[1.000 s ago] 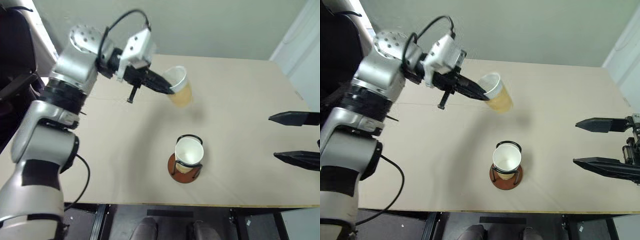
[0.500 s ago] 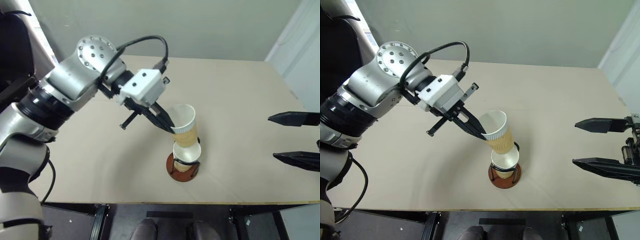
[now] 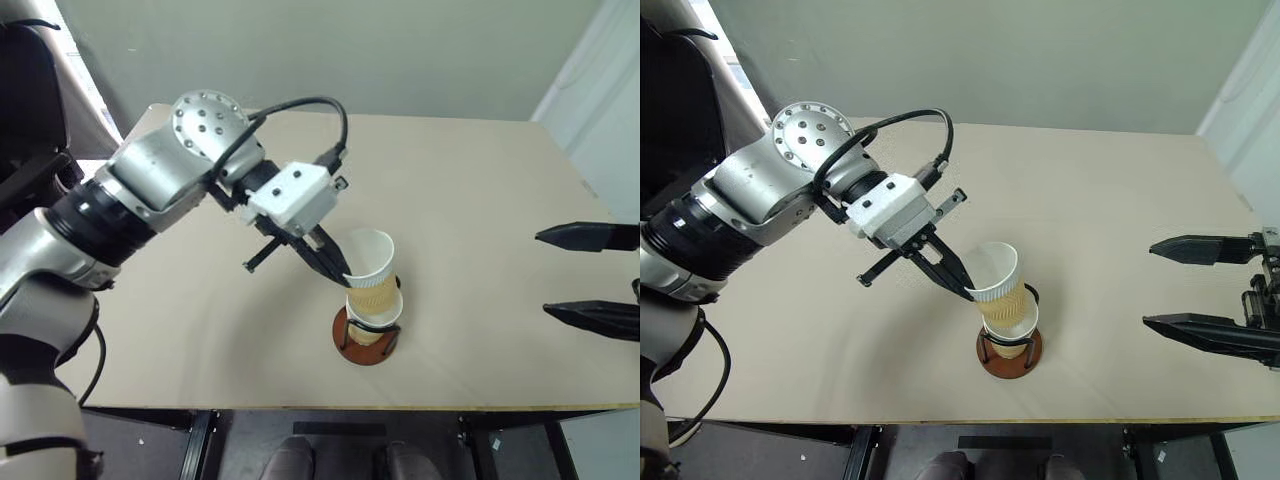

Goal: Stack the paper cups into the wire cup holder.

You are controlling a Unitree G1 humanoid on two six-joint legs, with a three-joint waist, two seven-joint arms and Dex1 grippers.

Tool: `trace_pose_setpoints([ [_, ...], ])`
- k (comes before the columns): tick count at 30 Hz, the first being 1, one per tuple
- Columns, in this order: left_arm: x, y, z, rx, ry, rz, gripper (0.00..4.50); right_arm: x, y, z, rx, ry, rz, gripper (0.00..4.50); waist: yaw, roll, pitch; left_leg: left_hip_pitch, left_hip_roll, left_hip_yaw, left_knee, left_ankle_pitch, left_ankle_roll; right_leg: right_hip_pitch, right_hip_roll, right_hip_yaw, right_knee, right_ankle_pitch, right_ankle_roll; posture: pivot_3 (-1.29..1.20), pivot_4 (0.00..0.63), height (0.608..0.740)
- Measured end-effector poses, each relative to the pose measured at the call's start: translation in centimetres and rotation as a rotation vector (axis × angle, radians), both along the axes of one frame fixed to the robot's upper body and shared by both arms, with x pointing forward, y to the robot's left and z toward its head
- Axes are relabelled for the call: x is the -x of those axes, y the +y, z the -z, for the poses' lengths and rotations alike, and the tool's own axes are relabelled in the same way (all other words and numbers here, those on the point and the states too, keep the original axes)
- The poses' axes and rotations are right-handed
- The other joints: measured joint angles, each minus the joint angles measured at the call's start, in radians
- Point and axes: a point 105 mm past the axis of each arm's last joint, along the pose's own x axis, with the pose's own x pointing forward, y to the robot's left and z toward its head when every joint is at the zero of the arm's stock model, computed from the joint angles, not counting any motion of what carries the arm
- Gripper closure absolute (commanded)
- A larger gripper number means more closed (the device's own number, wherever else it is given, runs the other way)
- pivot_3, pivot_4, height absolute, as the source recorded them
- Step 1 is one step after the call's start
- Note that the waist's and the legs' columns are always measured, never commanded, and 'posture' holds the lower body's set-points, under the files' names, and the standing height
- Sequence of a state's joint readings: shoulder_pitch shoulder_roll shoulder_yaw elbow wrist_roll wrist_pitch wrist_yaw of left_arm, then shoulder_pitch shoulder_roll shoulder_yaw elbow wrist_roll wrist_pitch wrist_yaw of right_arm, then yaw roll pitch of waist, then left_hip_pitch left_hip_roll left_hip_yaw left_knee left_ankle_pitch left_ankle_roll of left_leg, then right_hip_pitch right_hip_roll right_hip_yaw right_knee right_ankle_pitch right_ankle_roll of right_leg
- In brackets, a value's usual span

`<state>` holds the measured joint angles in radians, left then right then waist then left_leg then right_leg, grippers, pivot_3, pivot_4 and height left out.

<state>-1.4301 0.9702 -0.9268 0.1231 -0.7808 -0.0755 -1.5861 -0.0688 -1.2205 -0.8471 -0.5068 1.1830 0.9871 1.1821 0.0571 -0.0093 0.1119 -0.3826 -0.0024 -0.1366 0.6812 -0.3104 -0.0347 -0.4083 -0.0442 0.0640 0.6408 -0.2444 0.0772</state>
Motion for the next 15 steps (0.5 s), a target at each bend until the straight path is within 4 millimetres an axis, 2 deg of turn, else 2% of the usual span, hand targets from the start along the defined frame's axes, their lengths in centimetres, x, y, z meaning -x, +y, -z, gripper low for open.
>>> trace_pose_setpoints([
  [3, 0.01, 0.02, 0.27, -0.011, -0.006, 0.006, 4.48, -0.01, 0.03, 0.01, 0.001, -0.001, 0.002, 0.00, 0.000, 0.000, 0.000, 0.000, 0.000, 0.000, 0.000, 0.000, 0.000, 0.000, 0.000, 0.000, 0.000, 0.000, 0.000, 0.00, 0.150, 0.740],
  [9, -0.02, -0.14, 0.83, -0.035, -0.016, 0.015, 2.65, 0.04, 0.15, 0.04, 0.007, -0.003, -0.002, 0.00, 0.000, 0.000, 0.000, 0.000, 0.000, 0.000, 0.000, 0.000, 0.000, 0.000, 0.000, 0.000, 0.000, 0.000, 0.000, 0.00, 0.150, 0.740],
  [15, 0.12, -0.92, 0.95, 0.000, 0.013, 0.028, 0.54, 0.10, 0.21, 0.04, 0.004, -0.001, -0.007, 0.00, 0.001, 0.000, 0.000, 0.000, 0.000, 0.000, 0.000, 0.000, 0.000, 0.000, 0.000, 0.000, 0.000, 0.000, 0.000, 0.00, 0.150, 0.740],
])
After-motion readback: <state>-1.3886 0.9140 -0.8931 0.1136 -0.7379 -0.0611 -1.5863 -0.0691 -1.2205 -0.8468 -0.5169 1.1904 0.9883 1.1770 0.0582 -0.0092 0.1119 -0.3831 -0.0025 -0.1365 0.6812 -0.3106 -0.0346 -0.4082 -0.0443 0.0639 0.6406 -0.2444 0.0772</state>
